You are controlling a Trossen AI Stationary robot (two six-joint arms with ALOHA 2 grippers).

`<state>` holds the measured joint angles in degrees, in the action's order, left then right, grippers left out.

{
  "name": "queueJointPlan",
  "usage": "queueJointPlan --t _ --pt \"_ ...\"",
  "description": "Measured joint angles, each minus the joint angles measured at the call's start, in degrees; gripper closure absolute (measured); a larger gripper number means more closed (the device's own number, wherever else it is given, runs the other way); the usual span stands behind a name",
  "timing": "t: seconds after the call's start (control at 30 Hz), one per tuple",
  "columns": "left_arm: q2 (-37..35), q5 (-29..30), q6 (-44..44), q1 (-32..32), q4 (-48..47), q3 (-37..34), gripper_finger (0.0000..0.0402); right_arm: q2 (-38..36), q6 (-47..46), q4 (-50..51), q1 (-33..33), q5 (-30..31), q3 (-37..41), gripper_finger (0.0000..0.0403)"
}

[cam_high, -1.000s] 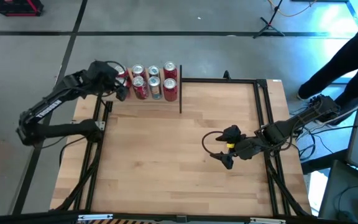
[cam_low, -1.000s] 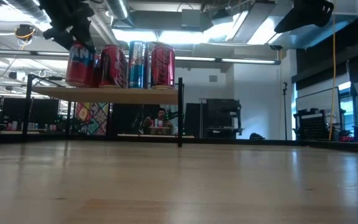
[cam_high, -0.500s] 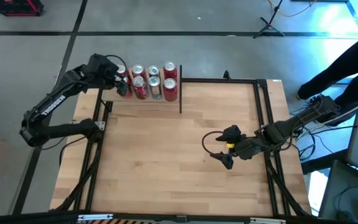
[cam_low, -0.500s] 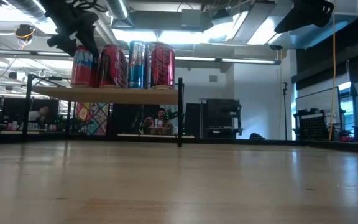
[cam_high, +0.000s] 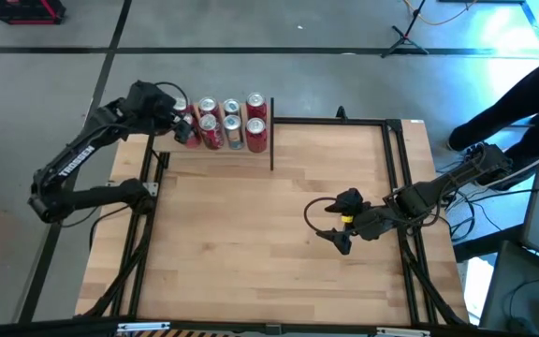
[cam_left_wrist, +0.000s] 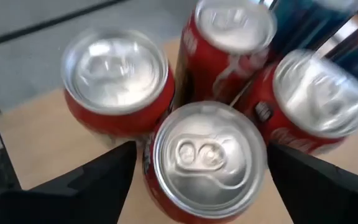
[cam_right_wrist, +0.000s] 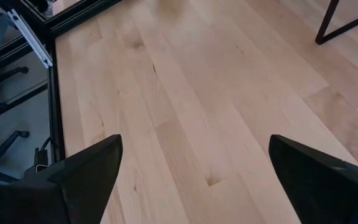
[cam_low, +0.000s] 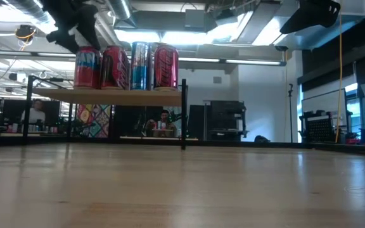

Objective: Place canned beverage on shelf
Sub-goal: Put the orange soda can on the shelf and aligned with the other orange soda can, then return to Home Position

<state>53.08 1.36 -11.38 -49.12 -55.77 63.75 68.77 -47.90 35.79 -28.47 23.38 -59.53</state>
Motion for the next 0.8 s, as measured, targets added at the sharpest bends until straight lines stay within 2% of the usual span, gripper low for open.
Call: queueJointPlan --t 0.17,0.27,0.4,0.5,0.57,0.63,0.8 --pt "-1.33 -0.5 -0.18 0.0 -0.25 5.26 0.0056 0.0 -0.02 -0.05 0.0 -0.5 0.0 0.0011" --pt "-2.29 -3.55 -2.87 0.03 0.28 9.06 0.0056 0.0 -1.2 -0.52 0.0 -0.5 0.0 0.0011" --pt "-4.17 -14.75 -6.1 2.51 7.33 10.83 0.0064 0.0 -3.16 -4.14 0.0 -0.45 0.0 0.0011" --pt "-4.94 -22.39 -10.11 8.12 15.99 9.98 0.0087 0.0 -1.11 -8.92 0.06 0.75 0.0 0.0011" --pt "-4.9 -22.18 -11.48 13.66 19.41 9.49 0.0112 0.0 1.06 -12.04 0.84 1.77 0.0 0.0011" --pt "-4.56 -18.4 -11.22 19.5 21.31 8.96 0.0148 0.0 3.61 -15.19 1.97 1.1 -0.07 0.0011" --pt "-2.9 -10.06 -7.85 32.73 27.6 5.69 0.0266 -0.02 7.12 -16.89 8.11 -6.26 -1.89 0.0026"
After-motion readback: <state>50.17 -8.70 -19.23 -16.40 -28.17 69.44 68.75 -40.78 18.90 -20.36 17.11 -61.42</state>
